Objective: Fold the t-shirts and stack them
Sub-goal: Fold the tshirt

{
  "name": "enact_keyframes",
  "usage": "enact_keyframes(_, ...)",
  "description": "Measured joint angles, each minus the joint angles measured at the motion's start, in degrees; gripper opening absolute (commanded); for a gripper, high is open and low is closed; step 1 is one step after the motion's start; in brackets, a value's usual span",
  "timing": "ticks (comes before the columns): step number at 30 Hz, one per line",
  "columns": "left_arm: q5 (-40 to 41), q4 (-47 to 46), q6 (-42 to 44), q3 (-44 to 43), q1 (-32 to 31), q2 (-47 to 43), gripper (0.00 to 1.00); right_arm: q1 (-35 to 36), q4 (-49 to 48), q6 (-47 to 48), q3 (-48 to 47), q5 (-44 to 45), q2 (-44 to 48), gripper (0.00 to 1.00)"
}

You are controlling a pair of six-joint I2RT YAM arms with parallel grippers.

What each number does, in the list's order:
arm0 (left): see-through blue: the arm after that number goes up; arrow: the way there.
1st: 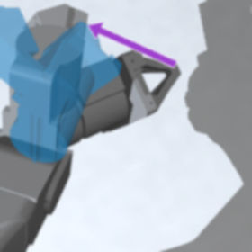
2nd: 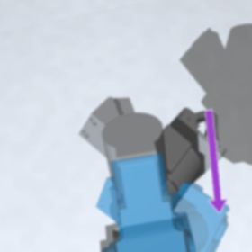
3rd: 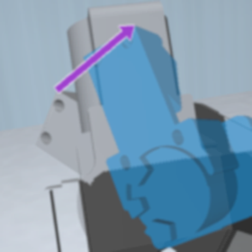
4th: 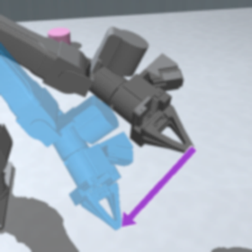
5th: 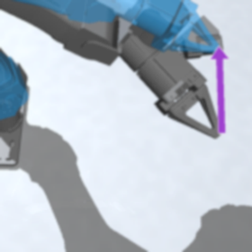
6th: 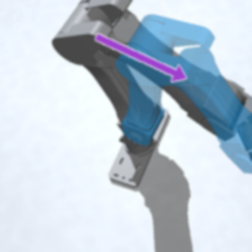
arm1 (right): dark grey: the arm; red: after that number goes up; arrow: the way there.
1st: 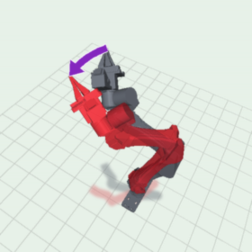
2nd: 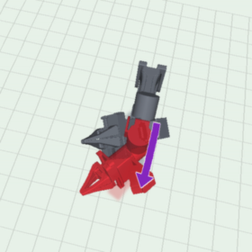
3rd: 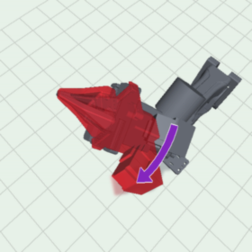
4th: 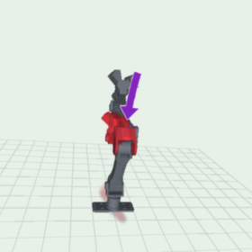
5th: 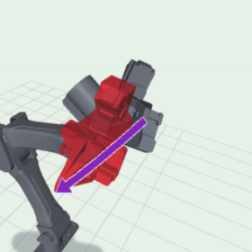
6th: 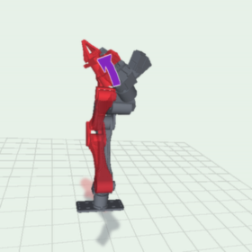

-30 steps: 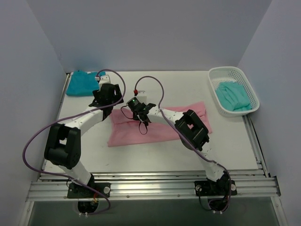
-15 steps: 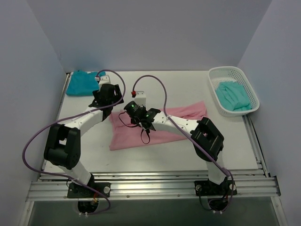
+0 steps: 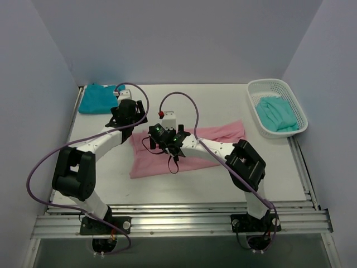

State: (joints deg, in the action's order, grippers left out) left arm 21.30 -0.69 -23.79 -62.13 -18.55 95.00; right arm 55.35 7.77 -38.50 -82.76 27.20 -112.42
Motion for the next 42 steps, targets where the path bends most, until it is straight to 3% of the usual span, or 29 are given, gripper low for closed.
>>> enact_keyframes(15,-0.4,-0.5,0.1,0.0,0.0,0.0,0.95,-8.7,-0.6,3.3,-11.5,-2.2,-11.2,0.87)
enact_keyframes(32,-0.6,-0.7,0.1,0.0,0.0,0.5,0.95,-5.8,-0.6,3.2,-10.5,-3.4,-11.2,0.82)
enact_keyframes(42,-0.6,-0.9,0.1,0.0,0.0,0.5,0.95,-5.6,-0.7,2.5,-8.7,-3.7,-11.2,0.74)
